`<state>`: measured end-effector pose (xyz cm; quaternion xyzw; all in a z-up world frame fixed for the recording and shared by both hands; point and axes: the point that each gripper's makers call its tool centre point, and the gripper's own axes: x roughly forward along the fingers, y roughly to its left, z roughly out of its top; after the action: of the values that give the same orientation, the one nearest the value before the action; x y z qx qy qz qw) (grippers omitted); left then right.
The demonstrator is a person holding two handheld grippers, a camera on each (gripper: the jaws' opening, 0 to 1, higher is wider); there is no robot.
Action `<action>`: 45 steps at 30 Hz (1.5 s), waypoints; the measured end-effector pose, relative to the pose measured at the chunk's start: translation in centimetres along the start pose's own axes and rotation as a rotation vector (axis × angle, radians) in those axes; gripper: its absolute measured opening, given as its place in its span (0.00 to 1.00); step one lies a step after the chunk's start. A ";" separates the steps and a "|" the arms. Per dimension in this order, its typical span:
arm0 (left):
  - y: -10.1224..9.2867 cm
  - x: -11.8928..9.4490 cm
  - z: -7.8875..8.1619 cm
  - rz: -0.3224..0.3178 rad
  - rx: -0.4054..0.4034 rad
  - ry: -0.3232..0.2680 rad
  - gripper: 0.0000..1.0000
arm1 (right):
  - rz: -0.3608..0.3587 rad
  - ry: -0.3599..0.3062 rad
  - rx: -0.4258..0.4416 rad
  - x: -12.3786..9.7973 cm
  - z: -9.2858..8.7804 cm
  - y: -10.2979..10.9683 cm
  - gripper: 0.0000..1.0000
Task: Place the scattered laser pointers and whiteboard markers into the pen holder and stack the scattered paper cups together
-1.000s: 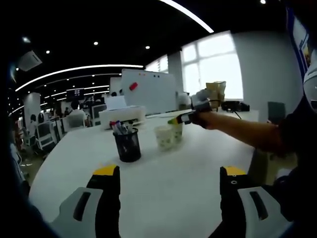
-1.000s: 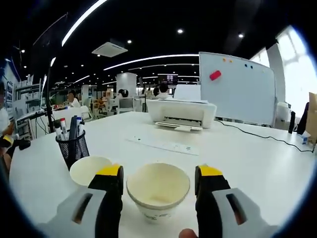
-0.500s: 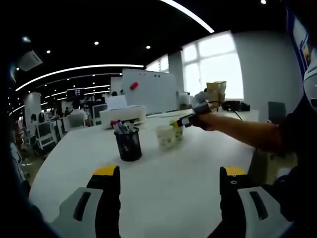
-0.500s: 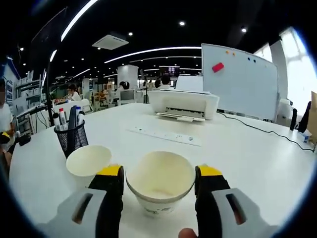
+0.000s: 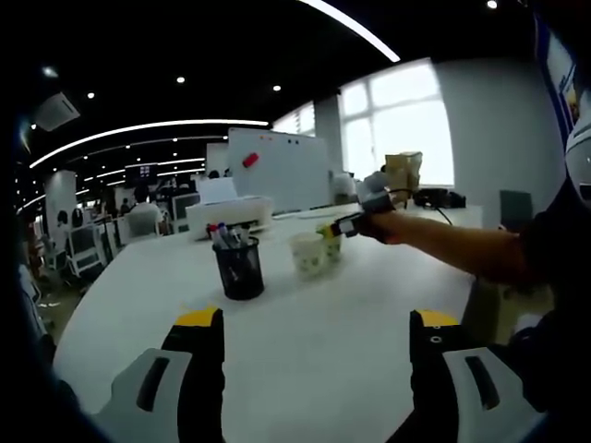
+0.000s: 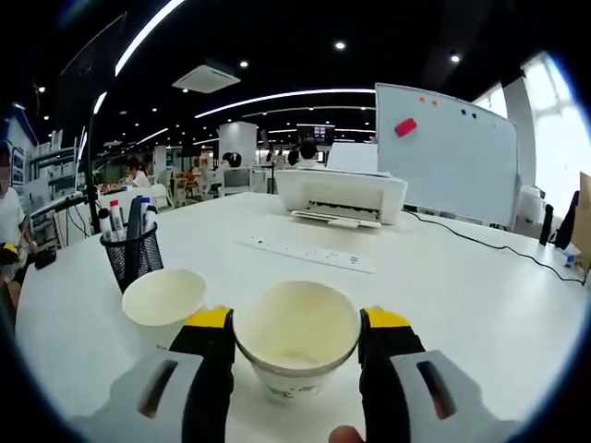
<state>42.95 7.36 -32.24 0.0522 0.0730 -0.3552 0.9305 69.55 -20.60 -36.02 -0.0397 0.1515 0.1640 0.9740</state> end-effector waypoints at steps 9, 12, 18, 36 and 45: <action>-0.2 0.0 0.1 -0.004 -0.002 -0.003 0.85 | -0.006 0.005 -0.006 -0.1 -0.1 0.0 0.49; -0.1 -0.1 0.1 -0.001 -0.003 -0.002 0.85 | -0.013 0.003 -0.001 -0.2 0.0 -0.2 0.49; -0.1 -0.1 0.0 -0.001 -0.008 -0.001 0.85 | -0.002 -0.011 0.006 -0.5 0.1 0.1 0.48; -0.4 -0.2 0.4 -0.002 0.000 -0.006 0.85 | -0.010 -0.055 0.017 -1.8 1.1 -0.1 0.48; -0.6 -0.3 0.5 -0.003 0.002 -0.007 0.85 | -0.022 -0.059 0.012 -2.4 1.4 -0.4 0.48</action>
<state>42.40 7.05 -31.76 0.0516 0.0695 -0.3567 0.9302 67.90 -21.51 -33.98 -0.0308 0.1232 0.1532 0.9800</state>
